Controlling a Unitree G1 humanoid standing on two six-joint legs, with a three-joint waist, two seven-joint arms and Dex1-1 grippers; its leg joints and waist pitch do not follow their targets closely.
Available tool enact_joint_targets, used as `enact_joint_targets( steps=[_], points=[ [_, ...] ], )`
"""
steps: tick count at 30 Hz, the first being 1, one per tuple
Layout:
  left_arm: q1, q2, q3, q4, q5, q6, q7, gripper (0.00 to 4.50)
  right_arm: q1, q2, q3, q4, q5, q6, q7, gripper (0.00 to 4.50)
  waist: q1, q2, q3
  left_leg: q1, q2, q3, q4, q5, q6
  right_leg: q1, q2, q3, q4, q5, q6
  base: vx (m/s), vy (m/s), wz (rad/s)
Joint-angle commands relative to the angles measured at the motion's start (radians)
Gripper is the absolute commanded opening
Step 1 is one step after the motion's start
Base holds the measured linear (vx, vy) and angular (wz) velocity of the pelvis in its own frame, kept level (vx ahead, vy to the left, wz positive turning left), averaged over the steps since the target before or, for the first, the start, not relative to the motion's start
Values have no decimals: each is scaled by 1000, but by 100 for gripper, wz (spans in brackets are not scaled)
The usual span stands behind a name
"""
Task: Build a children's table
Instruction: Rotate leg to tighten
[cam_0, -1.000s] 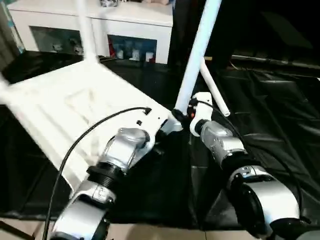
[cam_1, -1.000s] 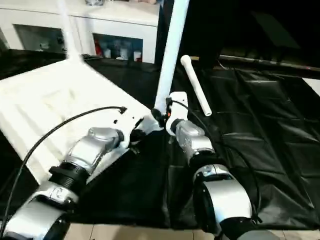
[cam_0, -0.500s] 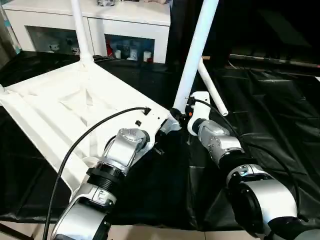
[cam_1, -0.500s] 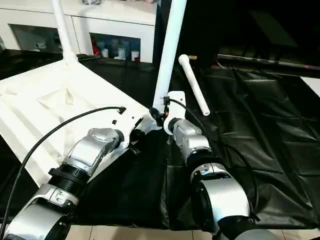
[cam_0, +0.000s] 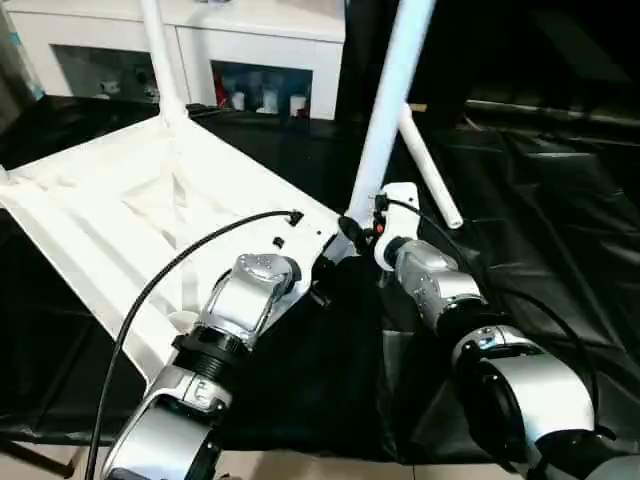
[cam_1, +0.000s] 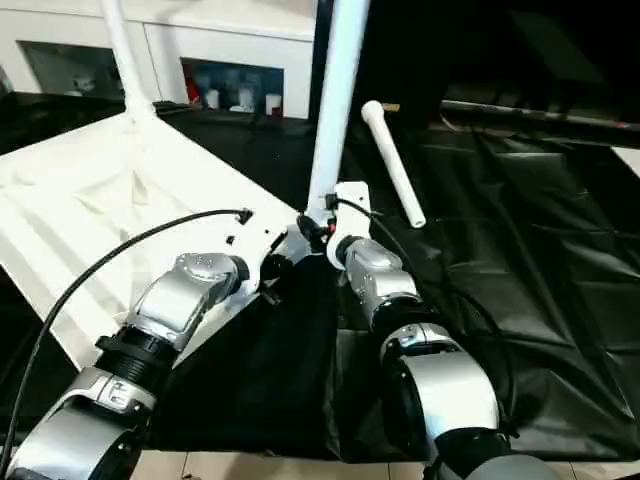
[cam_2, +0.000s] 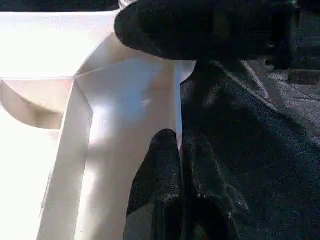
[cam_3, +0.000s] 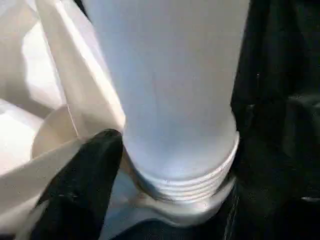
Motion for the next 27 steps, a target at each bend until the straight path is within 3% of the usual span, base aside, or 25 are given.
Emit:
enact_joint_targets(
  steps=[1,6,8,10,13,14,15,18,19,20,24,27],
  points=[
    [-12,-9,-19,-6,-22,-9,-28,0,13,21,21,30,-14,18,40,400,-1,10,-48,1,54,-13,-61,-87,62,49,-82,65,-64,-3,-245,0,0,0],
    [-11,9,-23,-7,-25,-26,-59,0,15,3,33,-3,-19,-4,112,437,0,10,-47,0,55,-13,-60,-85,63,51,-84,66,-63,-21,-244,0,0,0],
    [-9,29,-38,-2,-22,-80,-97,0,22,-15,42,-21,-24,-20,140,445,2,9,-47,-1,54,-13,-57,-64,78,52,-84,65,-62,-4,-246,0,0,0],
    [-6,53,-42,4,-23,-97,-127,0,40,-44,52,-61,-24,-31,196,448,2,8,-51,-1,51,-11,-50,-20,93,53,-81,67,-51,72,-259,0,0,0],
    [2,116,-56,7,-34,-185,-228,0,95,-113,86,-178,-24,-11,347,448,2,12,-56,-2,48,-10,-40,39,143,54,-79,65,-38,172,-280,0,0,0],
    [7,138,-59,0,-42,-199,-269,0,122,-139,107,-231,-21,-5,418,448,9,7,-57,-2,45,-9,-35,53,172,56,-74,63,-39,200,-273,0,0,0],
    [9,150,-61,-4,-46,-207,-291,0,136,-152,118,-258,-20,-3,456,448,10,12,-58,-3,46,-10,-33,72,184,53,-76,65,-32,233,-286,0,0,0],
    [31,206,-76,-34,-75,-288,-418,0,194,-210,155,-373,-4,19,582,448,12,11,-59,-6,48,-12,-29,70,199,54,-75,62,-32,224,-289,0,0,0],
    [41,229,-82,-49,-88,-303,-469,0,218,-235,169,-424,2,33,627,448,12,11,-57,-5,50,-12,-29,63,199,52,-75,62,-32,212,-294,0,0,0],
    [46,247,-90,-56,-90,-314,-500,0,233,-250,178,-457,8,49,657,448,14,18,-54,-5,53,-11,-30,44,192,50,-75,63,-33,184,-295,0,0,0],
    [68,311,-106,-88,-123,-338,-628,0,308,-318,222,-628,41,116,793,448,27,18,-48,-2,59,-10,-36,-35,139,47,-73,63,-40,71,-278,0,0,0],
    [75,327,-106,-104,-139,-334,-667,0,324,-333,236,-664,43,133,831,448,28,18,-47,-3,58,-10,-41,-96,87,45,-77,64,-46,-6,-261,0,0,0]
  ],
)
